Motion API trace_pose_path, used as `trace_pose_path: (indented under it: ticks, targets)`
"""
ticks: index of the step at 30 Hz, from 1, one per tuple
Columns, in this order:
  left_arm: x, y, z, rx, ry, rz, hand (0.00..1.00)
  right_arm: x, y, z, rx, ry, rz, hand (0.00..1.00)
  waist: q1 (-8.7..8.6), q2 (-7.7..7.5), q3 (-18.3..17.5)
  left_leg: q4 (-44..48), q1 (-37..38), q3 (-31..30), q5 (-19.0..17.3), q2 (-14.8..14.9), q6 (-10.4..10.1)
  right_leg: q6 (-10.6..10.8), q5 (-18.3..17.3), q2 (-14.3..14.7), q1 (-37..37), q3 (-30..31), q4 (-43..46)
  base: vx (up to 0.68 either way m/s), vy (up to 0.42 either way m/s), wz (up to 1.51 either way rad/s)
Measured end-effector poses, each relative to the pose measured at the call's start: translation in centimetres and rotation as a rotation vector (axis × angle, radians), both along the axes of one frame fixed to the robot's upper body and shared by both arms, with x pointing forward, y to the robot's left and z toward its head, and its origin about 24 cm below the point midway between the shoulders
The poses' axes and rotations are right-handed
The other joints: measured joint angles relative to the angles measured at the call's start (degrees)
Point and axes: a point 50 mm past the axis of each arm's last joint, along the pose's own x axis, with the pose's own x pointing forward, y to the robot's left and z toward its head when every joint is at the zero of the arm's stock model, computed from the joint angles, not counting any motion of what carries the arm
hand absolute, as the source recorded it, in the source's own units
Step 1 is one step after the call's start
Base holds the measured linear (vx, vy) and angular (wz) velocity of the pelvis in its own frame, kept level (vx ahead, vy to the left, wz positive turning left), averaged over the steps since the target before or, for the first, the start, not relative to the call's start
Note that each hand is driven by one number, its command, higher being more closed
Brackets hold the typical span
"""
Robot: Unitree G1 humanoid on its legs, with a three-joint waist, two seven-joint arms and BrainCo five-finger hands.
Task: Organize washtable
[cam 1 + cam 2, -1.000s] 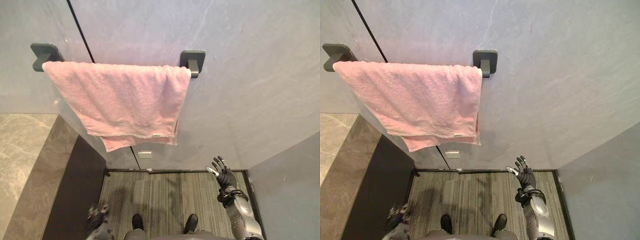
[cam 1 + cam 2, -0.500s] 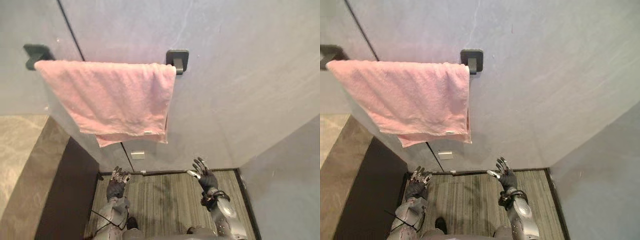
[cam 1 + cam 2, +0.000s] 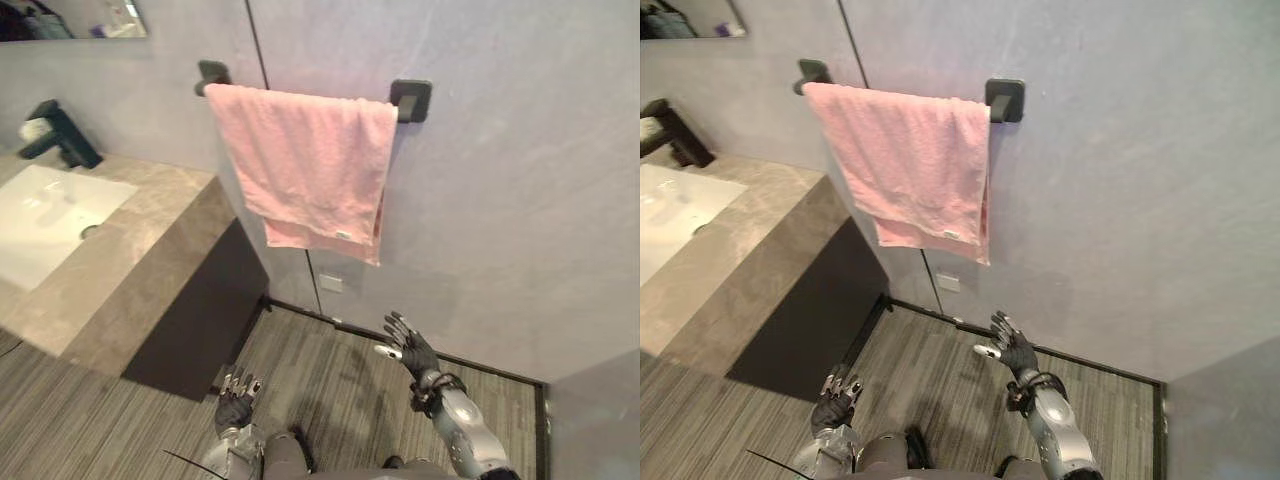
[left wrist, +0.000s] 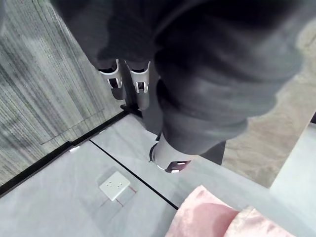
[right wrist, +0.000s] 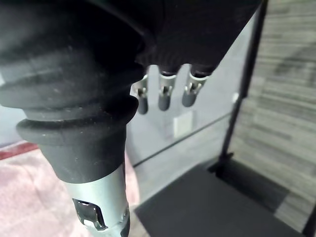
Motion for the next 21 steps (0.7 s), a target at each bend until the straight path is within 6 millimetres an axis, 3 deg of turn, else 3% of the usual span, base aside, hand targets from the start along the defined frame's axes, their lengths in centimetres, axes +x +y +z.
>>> trace_pose_path:
  ticks: [2, 4, 6, 7, 9, 10, 12, 14, 15, 16, 17, 18, 19, 20, 21]
  targets:
    - [1.0, -1.4, 0.3, -0.010, -0.024, -0.070, 0.00, -1.7, -1.0, -0.5, 0.004, 0.035, -0.054, 0.00, -2.80, 0.40, -1.7, -1.6, 6.2, 2.8, -1.6, 1.1, -0.6, 0.4, 0.2, -1.9, 0.9, -8.4, 0.3, -0.10, 0.015, 2.02]
    - [2.6, -2.5, 0.7, -0.022, -0.056, -0.124, 0.00, -2.2, -1.8, -0.6, 0.001, 0.042, -0.097, 0.00, -3.45, 0.85, -2.3, -6.2, 8.7, 3.1, -1.0, 3.0, -1.4, 0.8, 0.5, -4.2, -0.2, -14.4, 2.4, -0.14, 0.120, 2.04]
    - [3.6, -3.5, 1.0, -0.035, -0.079, -0.169, 0.00, -2.1, -2.7, -0.5, -0.007, 0.038, -0.132, 0.00, -4.29, 1.89, -2.8, -13.6, 9.4, 0.9, 1.9, 4.0, -4.6, 0.9, 0.5, -7.9, -1.4, -19.2, 6.6, -0.15, 0.226, 1.87]
    - [3.8, -4.0, 1.1, -0.040, -0.085, -0.195, 0.00, -2.0, -3.1, -0.5, -0.006, 0.035, -0.154, 0.00, -4.23, 1.86, -3.0, -17.5, 9.3, -1.6, 1.4, 1.1, -7.1, 1.1, 0.7, -11.5, -1.9, -20.5, 10.2, -0.12, 0.318, 1.27]
    - [3.5, -4.2, 1.0, -0.031, -0.079, -0.249, 0.00, -2.0, -2.9, -0.5, 0.012, 0.036, -0.173, 0.00, -4.34, -0.27, -3.9, -20.1, 8.4, -3.7, 1.3, -2.8, -7.4, 1.2, 1.2, -16.6, -1.9, -21.9, 13.8, -0.15, 0.412, 1.34]
    - [2.8, -3.8, 0.7, -0.018, -0.061, -0.268, 0.00, -1.8, -2.5, -0.4, 0.025, 0.029, -0.173, 0.00, -4.17, -0.39, -4.0, -23.1, 8.7, -4.8, 1.3, -4.9, -7.4, 1.4, 2.7, -18.8, -1.8, -22.5, 14.8, -0.10, 0.327, 1.11]
    - [2.1, -3.5, 0.6, -0.016, -0.051, -0.282, 0.00, -1.4, -2.4, -0.3, 0.029, 0.019, -0.179, 0.00, -4.12, -0.36, -4.1, -26.8, 9.3, -7.1, 1.1, -7.3, -7.6, 1.5, 5.9, -20.9, -1.2, -22.2, 15.3, -0.08, 0.328, 0.83]
    - [1.8, -3.2, 0.6, -0.016, -0.041, -0.294, 0.00, -1.5, -2.4, -0.3, 0.027, 0.026, -0.188, 0.00, -2.49, -0.56, -3.7, -29.6, 11.2, -8.1, 1.1, -10.7, -7.5, 1.9, 9.0, -23.9, -0.3, -19.8, 16.4, -0.08, 0.294, 0.65]
    - [1.8, -3.2, 0.6, -0.018, -0.045, -0.298, 0.00, -1.6, -2.0, -0.4, 0.039, 0.030, -0.190, 0.00, -2.30, -1.22, -3.3, -30.0, 12.0, -8.5, 1.1, -12.0, -7.3, 1.9, 10.5, -25.0, 0.3, -18.1, 16.8, -0.08, 0.237, 0.55]
    - [1.9, -2.9, 0.7, -0.012, -0.051, -0.295, 0.00, -1.7, -1.9, -0.5, 0.043, 0.034, -0.191, 0.00, -2.30, -0.91, -3.1, -30.4, 13.0, -9.3, 1.1, -13.2, -6.0, 1.8, 13.3, -26.3, 0.3, -14.4, 17.9, -0.07, 0.212, 0.46]
    - [1.9, -2.9, 0.9, -0.009, -0.058, -0.297, 0.00, -1.8, -1.7, -0.5, 0.050, 0.036, -0.193, 0.00, -2.43, -0.89, -3.0, -30.7, 13.4, -9.8, 1.1, -13.5, -5.5, 1.5, 14.7, -26.7, -0.4, -12.3, 18.8, -0.07, 0.223, 0.46]
    - [2.3, -2.7, 1.3, 0.004, -0.083, -0.302, 0.00, -2.0, -0.8, -0.5, 0.077, 0.041, -0.185, 0.00, -2.55, -0.40, -2.5, -30.8, 13.2, -10.9, 0.5, -13.6, -4.2, 2.4, 13.3, -25.4, -2.8, -5.4, 19.1, -0.04, 0.151, 0.40]
    - [2.5, -2.1, 1.6, 0.025, -0.097, -0.290, 0.00, -2.1, -0.2, -0.3, 0.101, 0.032, -0.181, 0.00, -2.64, -1.00, -2.3, -31.0, 12.6, -11.8, 0.4, -13.6, -3.9, 3.0, 10.3, -22.9, -4.5, -0.2, 18.1, -0.03, 0.090, 0.53]
    - [2.8, -1.5, 1.9, 0.053, -0.109, -0.276, 0.00, -2.4, 0.5, -0.2, 0.124, 0.033, -0.171, 0.00, -2.94, -1.92, -1.7, -31.0, 12.1, -13.1, 0.8, -13.6, -3.5, 2.8, 7.5, -18.5, -5.2, 5.9, 15.7, -0.05, 0.036, 0.48]
    - [3.0, -1.4, 1.9, 0.061, -0.112, -0.278, 0.00, -2.6, 0.7, -0.3, 0.128, 0.040, -0.167, 0.00, -3.06, -2.31, -1.6, -30.9, 11.7, -13.7, 0.9, -13.7, -3.4, 2.6, 6.7, -16.2, -5.1, 8.0, 14.3, -0.08, -0.005, 0.62]
